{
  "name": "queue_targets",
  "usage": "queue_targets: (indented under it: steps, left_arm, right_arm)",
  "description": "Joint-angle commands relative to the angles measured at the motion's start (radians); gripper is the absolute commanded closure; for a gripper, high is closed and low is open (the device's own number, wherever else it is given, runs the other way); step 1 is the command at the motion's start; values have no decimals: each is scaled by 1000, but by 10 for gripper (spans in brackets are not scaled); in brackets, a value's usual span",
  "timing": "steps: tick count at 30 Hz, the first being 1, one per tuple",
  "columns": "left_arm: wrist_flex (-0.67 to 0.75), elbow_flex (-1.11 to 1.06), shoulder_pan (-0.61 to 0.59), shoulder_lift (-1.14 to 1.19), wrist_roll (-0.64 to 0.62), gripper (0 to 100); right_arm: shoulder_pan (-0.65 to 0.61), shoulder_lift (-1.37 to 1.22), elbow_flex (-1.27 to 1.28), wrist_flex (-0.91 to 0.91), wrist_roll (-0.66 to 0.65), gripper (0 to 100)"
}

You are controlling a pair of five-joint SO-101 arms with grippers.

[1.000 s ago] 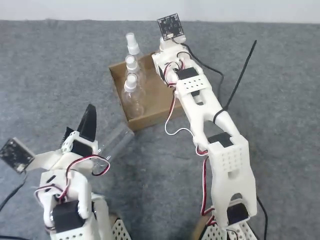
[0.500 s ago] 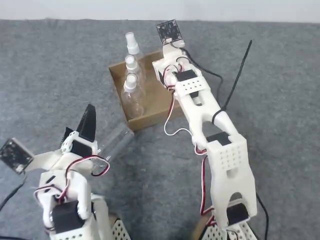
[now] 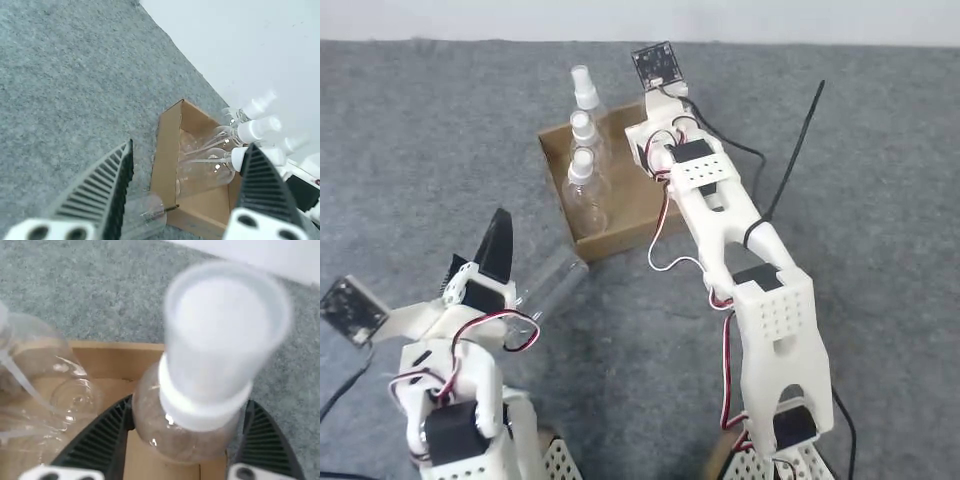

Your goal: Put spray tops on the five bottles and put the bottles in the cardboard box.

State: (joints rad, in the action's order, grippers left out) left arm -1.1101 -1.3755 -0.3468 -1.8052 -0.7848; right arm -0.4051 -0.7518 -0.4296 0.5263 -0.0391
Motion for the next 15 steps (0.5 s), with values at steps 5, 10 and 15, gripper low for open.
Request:
queue_targets:
  steps: [5, 10, 15]
  left_arm:
    - [32, 36, -3, -20, -3, 677]
    - [77, 13, -3, -18, -3, 677]
    - [81, 10, -3, -18, -5, 677]
  right_arm:
    - [4, 79, -46, 62, -20, 727]
    - [5, 137, -46, 156, -18, 727]
    - [5, 154, -46, 225, -18, 727]
